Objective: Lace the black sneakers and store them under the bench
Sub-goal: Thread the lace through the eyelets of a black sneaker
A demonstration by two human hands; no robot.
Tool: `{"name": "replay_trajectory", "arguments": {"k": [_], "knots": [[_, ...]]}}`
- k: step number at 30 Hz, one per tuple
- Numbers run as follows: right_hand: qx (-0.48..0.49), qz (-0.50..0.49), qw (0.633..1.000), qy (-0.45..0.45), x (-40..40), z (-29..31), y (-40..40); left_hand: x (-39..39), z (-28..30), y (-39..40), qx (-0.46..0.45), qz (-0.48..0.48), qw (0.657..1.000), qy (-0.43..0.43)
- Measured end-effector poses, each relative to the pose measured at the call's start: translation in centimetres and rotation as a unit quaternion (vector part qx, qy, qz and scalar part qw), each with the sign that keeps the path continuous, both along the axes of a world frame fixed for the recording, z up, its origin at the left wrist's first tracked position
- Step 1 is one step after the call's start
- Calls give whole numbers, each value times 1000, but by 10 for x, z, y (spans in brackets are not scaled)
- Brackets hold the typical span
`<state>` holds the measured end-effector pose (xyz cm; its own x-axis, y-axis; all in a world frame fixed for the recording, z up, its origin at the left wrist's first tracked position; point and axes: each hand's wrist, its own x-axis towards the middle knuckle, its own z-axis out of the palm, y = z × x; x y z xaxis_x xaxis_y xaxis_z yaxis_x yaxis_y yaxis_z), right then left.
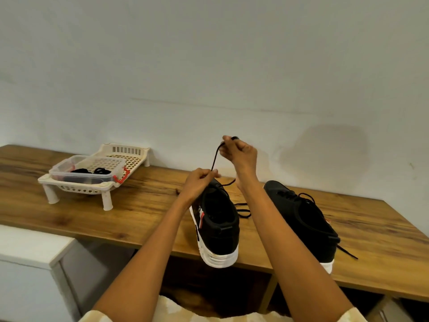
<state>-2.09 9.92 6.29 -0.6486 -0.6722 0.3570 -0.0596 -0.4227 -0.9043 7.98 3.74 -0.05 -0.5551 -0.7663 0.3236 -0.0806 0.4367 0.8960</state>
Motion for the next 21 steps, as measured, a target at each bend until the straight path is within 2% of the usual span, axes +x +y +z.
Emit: {"name": "replay_trajectory", "arguments": {"k": [2, 4, 6, 8, 9, 11, 15, 16, 18, 19, 21], "knots": [[-40, -5, 998, -47, -4, 6, -1, 7, -9, -11, -42, 16, 999, -31], [-5, -12, 999, -52, -9, -4, -1, 11, -9, -18, -84, 48, 994, -49], [106, 24, 994, 29, -13, -21, 4, 10, -2, -18, -96, 73, 992, -37], [229, 108, 951, 175, -15, -38, 11, 4, 12, -10, -62, 82, 994, 28], [260, 149, 928, 222, -14, -44, 13, 0, 19, -5, -41, 77, 995, 56], [257, 165, 922, 237, -11, -47, 12, -6, 26, 3, -7, 58, 995, 81], [218, 59, 936, 269, -3, -45, 3, -4, 23, 5, 14, 35, 994, 100], [210, 51, 940, 264, -1, -45, 2, -2, 21, 3, 20, 39, 992, 115], [176, 35, 964, 198, 2, -42, 1, 5, 16, -2, 28, 64, 989, 133], [151, 24, 977, 150, 1, -40, 0, 10, 13, -4, 24, 74, 990, 117], [96, 10, 993, 62, 0, -35, 0, 17, -1, -10, -12, 65, 997, 26]]}}
